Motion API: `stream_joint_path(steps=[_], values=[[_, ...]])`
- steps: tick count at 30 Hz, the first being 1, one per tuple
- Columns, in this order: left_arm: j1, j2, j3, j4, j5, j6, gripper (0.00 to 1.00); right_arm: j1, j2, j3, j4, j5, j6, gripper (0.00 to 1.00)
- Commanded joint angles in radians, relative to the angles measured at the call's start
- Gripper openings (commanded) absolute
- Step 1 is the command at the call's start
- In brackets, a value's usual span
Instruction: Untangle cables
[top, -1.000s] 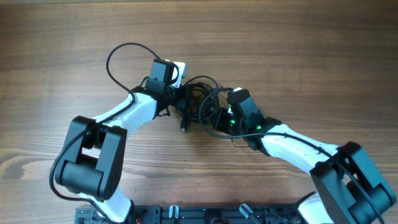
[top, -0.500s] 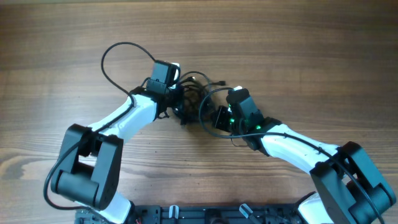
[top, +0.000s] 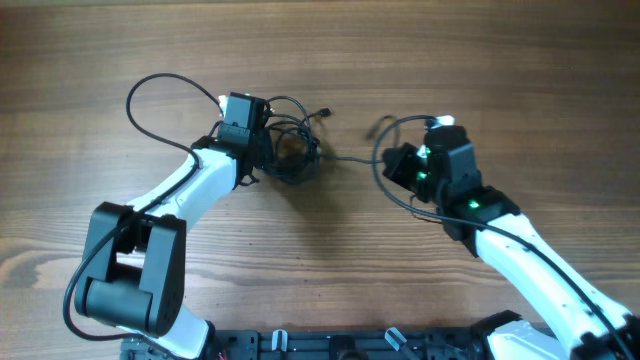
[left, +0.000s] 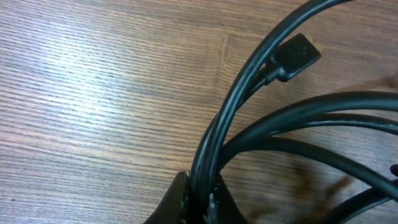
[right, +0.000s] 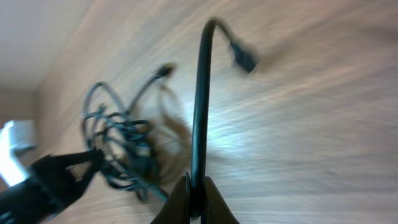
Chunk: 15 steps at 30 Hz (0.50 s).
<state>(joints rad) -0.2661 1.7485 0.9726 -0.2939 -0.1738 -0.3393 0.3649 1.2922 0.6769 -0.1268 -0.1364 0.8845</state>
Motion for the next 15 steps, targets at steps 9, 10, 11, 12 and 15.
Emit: stream_joint_path(steps=[9,10,11,12,15], values=[[0.029,-0.015,0.009,0.02,-0.007,-0.01,0.04,-0.029,-0.019,-0.01,-0.114,0.119,-0.047,0.06],[0.029,-0.015,0.009,0.024,0.01,-0.009,0.04,-0.029,-0.019,-0.01,-0.114,0.113,-0.047,0.06],[0.029,-0.015,0.009,0.024,0.018,-0.01,0.04,-0.029,-0.019,-0.01,-0.114,0.113,-0.047,0.06],[0.029,-0.015,0.009,0.025,0.021,-0.01,0.04,-0.029,-0.016,-0.01,-0.114,0.114,-0.047,0.06],[0.029,-0.015,0.009,0.028,0.037,-0.009,0.04,-0.029,0.005,-0.01,-0.113,0.114,-0.047,0.07]])
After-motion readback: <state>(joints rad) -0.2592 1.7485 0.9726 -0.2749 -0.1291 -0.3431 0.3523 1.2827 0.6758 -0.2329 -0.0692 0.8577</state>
